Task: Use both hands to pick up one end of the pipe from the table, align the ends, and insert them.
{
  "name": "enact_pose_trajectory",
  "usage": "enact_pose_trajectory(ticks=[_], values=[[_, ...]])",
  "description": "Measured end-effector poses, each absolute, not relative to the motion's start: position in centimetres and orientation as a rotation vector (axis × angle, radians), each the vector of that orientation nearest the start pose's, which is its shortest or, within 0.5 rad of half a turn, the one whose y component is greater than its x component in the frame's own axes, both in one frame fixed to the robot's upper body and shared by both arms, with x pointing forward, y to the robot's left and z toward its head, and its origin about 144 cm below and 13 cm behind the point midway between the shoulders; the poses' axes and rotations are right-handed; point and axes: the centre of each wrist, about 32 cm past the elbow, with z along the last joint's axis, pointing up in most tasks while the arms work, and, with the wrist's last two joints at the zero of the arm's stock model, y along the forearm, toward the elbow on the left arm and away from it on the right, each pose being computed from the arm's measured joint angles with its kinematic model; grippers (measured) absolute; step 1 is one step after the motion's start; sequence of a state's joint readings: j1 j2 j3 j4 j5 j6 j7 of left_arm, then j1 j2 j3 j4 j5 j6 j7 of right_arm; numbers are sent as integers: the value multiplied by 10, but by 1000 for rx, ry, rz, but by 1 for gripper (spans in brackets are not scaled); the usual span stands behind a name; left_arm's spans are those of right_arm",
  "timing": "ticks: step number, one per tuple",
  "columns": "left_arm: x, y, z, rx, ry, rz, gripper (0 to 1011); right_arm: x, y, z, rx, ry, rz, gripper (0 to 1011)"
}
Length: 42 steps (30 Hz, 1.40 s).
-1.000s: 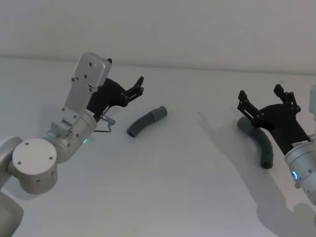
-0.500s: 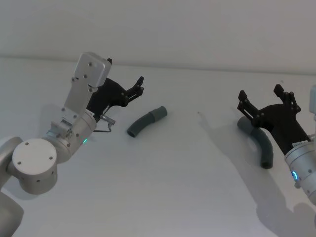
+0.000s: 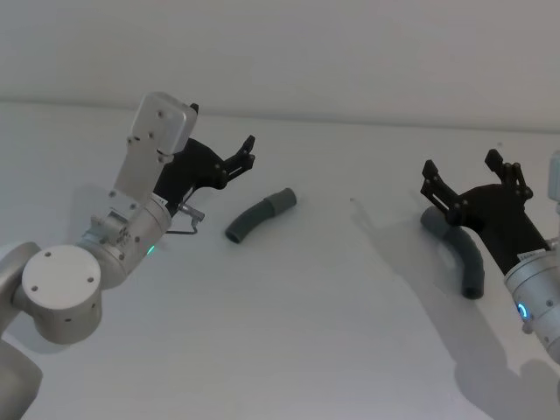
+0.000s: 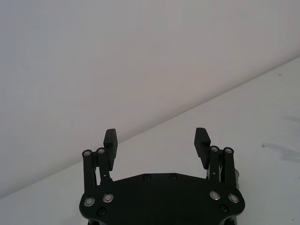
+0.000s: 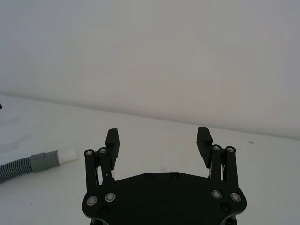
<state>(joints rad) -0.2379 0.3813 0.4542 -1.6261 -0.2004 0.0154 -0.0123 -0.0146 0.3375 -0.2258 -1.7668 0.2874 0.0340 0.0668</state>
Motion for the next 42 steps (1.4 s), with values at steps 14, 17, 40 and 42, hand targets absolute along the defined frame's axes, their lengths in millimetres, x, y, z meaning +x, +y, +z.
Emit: enact_pose_trajectory(ticks=[14,17,40,42], values=[[495,193,1221,115,-191,1045,1001,443,-237,1189,26,-75,-1230,1004],[494,192,1227,145,-169,1018,1001,443,-237,1189,26,-75,-1230,1004],[498,198,1253,429,-116,822,1001,443,-237,1189,26,-75,-1230,1004],[500,198,1252,441,-114,817,1001,443,-237,1189,26,-75,-1230,1004]])
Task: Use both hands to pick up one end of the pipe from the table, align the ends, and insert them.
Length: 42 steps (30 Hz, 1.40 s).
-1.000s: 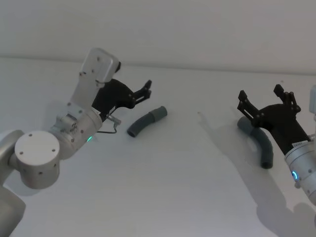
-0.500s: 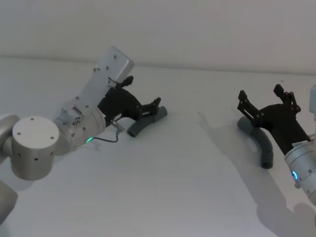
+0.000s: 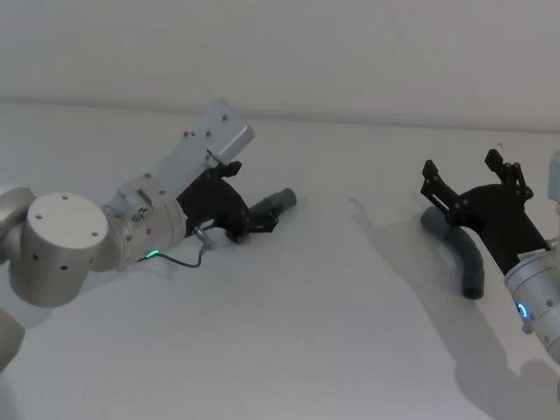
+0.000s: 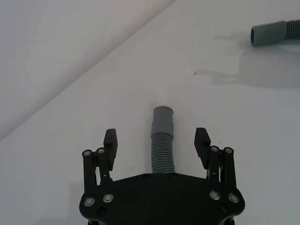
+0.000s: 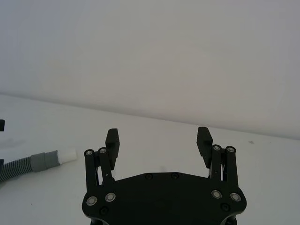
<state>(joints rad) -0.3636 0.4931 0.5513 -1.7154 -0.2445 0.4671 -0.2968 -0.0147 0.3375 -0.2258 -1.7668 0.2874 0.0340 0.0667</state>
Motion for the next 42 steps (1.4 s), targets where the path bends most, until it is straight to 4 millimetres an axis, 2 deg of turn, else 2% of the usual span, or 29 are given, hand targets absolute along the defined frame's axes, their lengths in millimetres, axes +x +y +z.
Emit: enact_pose_trajectory(ticks=[8,23,42], values=[[505,194,1246,446,-97,817,1001,443,-237,1189,26,-75,-1230,1004],[514,173,1232,411,-39,843,1001,443,-237,1189,26,-75,-1229,1004],[523,168,1241,503,28,822,1002,443,-237,1189,26,-75,-1229,1004]])
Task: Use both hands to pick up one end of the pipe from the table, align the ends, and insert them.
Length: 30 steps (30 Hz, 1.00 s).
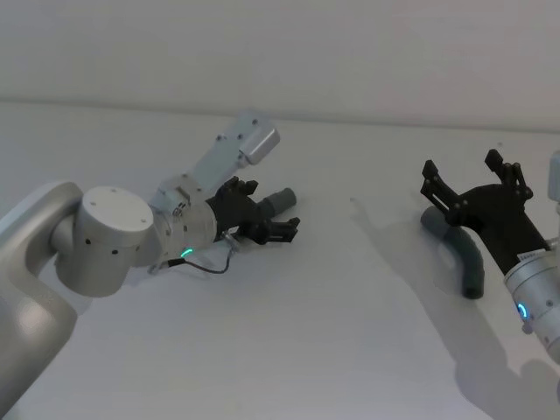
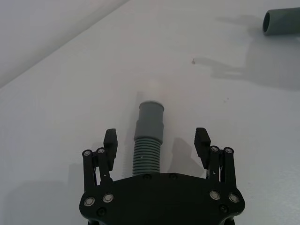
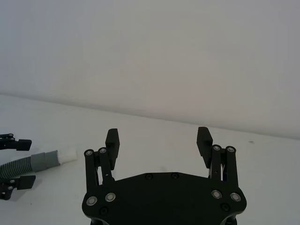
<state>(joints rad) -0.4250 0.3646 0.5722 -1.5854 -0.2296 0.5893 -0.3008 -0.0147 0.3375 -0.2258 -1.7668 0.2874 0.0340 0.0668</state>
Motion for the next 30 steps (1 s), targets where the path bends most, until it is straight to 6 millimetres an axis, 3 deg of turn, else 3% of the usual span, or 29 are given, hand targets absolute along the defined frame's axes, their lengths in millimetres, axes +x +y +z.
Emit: enact_pose_trajectory(ticks=[30], values=[[539,176,1242,530,64,802,1002,443,-237,1189,26,-75,-1230,1004]])
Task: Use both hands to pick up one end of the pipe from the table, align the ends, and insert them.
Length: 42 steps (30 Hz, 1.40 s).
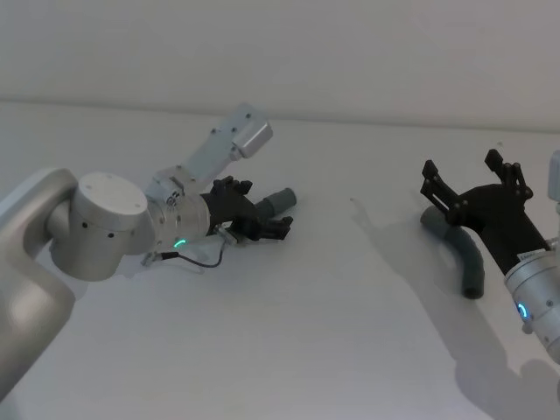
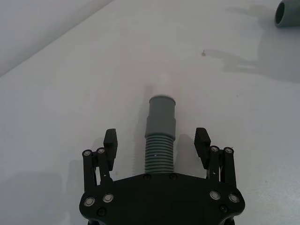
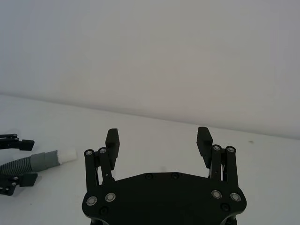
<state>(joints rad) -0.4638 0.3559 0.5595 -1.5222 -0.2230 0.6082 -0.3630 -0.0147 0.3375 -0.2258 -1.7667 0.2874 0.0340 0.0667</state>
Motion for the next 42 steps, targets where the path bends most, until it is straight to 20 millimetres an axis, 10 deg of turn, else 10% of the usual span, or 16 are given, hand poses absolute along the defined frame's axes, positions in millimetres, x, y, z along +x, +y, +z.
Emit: enact_pose_trajectory(ticks=[9,30,42], values=[[541,177,1242,530,81,806,956,443,-237,1189,26,-75,-1229,1004],[543,178,1243,530,94,809,354,443,-238,1189,22,-74,-1228,1004],[544,178,1243,529,96,809,345,438,-263,1198,-82,-55,-1181,1004]])
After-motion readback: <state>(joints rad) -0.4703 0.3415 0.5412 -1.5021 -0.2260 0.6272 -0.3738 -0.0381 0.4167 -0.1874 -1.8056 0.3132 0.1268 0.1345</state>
